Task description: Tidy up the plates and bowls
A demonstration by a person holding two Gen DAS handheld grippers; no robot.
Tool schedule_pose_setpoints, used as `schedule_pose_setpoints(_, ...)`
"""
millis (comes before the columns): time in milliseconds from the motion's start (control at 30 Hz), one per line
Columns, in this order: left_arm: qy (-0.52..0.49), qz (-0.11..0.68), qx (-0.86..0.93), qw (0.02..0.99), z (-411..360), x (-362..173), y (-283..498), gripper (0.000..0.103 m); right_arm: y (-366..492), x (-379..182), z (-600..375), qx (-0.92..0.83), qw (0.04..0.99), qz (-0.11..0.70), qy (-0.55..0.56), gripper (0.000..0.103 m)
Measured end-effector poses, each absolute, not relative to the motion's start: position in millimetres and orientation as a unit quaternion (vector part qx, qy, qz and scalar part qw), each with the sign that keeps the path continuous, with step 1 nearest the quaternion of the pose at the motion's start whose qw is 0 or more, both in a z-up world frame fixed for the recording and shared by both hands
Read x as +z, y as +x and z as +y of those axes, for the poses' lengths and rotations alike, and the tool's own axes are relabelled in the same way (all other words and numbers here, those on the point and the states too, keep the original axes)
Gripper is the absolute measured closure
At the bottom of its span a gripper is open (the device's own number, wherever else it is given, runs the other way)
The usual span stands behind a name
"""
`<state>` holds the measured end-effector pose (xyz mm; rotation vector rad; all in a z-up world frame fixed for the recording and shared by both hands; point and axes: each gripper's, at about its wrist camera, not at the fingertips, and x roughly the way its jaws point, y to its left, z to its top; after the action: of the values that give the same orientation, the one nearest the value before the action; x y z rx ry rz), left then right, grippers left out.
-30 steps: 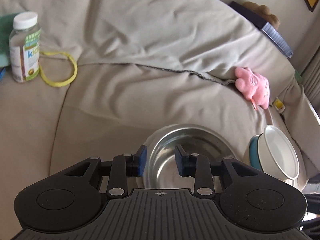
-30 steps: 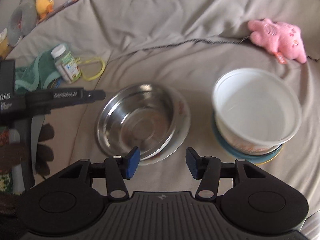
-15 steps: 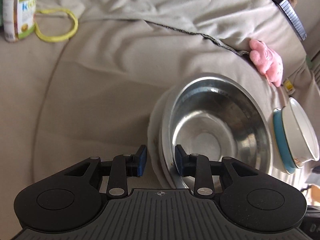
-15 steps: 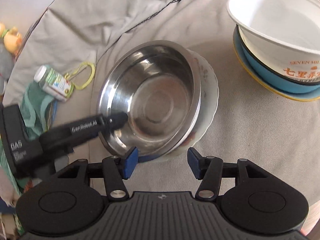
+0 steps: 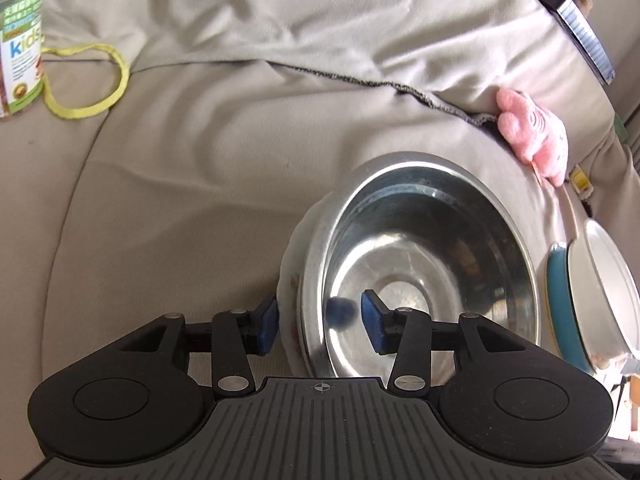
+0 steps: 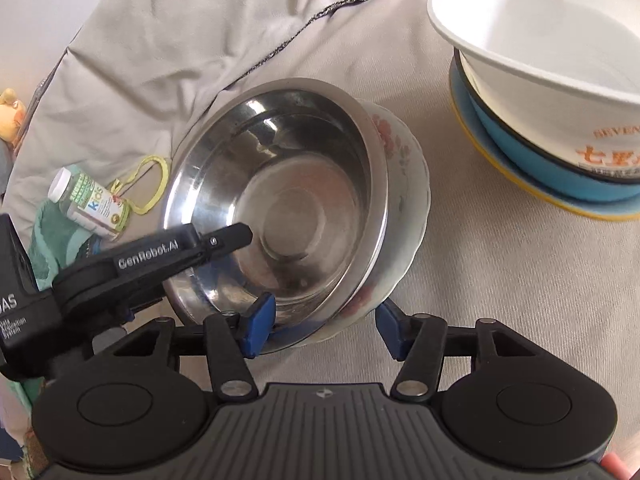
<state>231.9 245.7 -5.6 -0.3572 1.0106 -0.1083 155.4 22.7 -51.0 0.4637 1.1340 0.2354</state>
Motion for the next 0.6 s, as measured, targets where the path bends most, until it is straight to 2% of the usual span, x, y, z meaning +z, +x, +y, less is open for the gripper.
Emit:
schedule_pose_setpoints(367,-0.139,0.485,-0.051,0.862,237.4,-5.8,243.3,0.057,158.9,-49.6,14.8,0.112,0.816,0.519,0.229,0.046)
schedule_pose_setpoints(600,-0.116,0.464,-0.007,0.878,243.7,30.7,229.2,0.059,130.2,-12.4,-5.7,0.18,0.825,0.505,0.179,0.046)
